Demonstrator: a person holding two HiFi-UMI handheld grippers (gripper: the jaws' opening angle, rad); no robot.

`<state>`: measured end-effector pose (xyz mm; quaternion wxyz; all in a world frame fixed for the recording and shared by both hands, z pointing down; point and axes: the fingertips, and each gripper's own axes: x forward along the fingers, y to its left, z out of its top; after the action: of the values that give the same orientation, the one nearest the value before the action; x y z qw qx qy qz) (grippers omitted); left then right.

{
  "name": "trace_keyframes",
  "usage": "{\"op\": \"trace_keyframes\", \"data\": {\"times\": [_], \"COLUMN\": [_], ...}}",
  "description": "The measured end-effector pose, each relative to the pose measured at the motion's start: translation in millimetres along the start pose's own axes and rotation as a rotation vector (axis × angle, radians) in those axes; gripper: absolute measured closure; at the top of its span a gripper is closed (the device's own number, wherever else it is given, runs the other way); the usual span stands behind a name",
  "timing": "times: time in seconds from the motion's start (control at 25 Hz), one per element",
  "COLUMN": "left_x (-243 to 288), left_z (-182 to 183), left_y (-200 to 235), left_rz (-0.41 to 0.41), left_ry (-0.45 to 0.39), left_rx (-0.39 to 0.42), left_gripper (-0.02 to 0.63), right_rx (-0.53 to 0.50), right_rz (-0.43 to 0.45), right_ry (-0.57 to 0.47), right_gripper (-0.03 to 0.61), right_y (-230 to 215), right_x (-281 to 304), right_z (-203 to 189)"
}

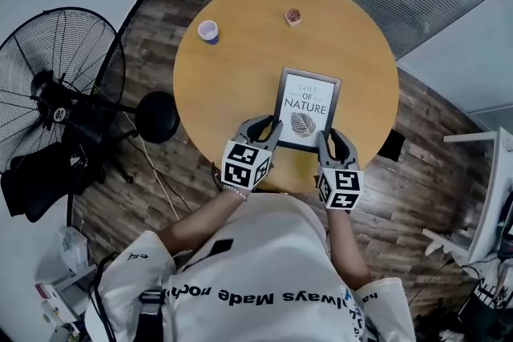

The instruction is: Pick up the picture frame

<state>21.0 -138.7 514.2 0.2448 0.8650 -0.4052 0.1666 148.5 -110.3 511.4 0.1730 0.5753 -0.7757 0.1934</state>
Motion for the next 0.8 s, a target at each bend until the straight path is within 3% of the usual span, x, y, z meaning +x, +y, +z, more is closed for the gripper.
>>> {"op": "trace_keyframes", "data": {"times": [0.8], "left_x": [-40.6], "left_z": [53.3], "left_y": [-23.8], "left_rz": [-0.025], "left_ry": [-0.103], "left_rx": [0.002], "left_gripper": [0.511], "right_rx": [-0.013], "right_rz": [-0.01], "right_ry": [-0.122], "right_gripper": [0.468], "right_y": [10.9], "right_x": [-45.6], "right_z": [60.4]}}
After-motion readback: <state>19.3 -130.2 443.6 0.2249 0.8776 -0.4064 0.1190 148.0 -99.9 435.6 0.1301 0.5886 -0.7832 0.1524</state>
